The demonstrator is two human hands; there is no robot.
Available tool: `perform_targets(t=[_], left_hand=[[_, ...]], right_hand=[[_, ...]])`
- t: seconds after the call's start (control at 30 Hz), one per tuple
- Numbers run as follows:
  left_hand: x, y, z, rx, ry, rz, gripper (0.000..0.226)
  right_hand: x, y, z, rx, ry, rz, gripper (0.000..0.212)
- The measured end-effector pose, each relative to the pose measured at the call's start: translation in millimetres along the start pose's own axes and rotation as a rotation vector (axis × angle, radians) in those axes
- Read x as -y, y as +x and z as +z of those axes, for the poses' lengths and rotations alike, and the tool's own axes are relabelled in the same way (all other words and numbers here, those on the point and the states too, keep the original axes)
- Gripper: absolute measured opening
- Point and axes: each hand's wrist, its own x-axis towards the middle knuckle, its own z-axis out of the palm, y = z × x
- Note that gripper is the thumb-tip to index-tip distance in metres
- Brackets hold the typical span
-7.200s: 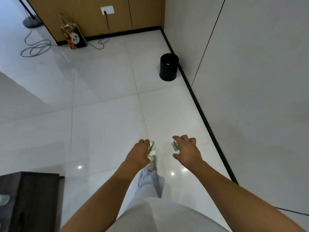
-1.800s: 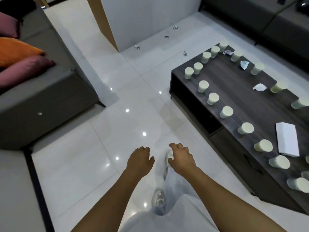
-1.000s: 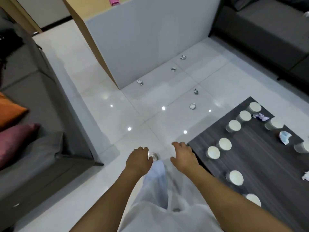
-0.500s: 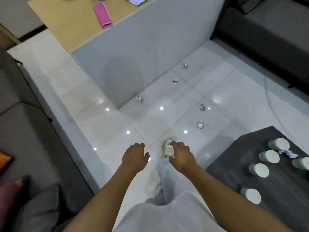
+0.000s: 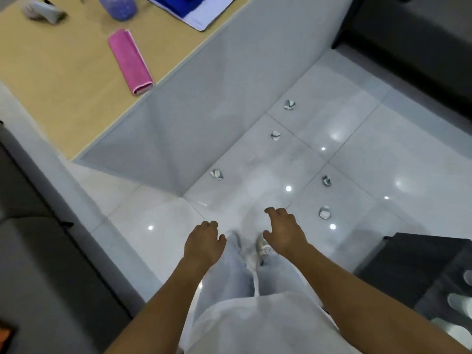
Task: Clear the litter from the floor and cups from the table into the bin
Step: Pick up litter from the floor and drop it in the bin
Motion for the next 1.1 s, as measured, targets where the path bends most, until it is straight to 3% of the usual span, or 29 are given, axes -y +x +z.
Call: perform_targets(t=[0.47,0.8,1.1], left_hand=[[53.1,244.4,-12.4,0.201,0.172,0.027,0.038],[44.6,429.5,93.6,0.189,0.029,-0.093,0.048],[81.2,593.2,213.5,0.112,0.043,-0.152,0.068]], right_hand=[[32.4,208.9,22.9,-0.03,0.285,0.221,0.053],[-40.3,375.3,84.6,0.041,0.296,0.179,0.056],[-123.4,548.2,141.5,0.169,0.115,-0.055,0.061]])
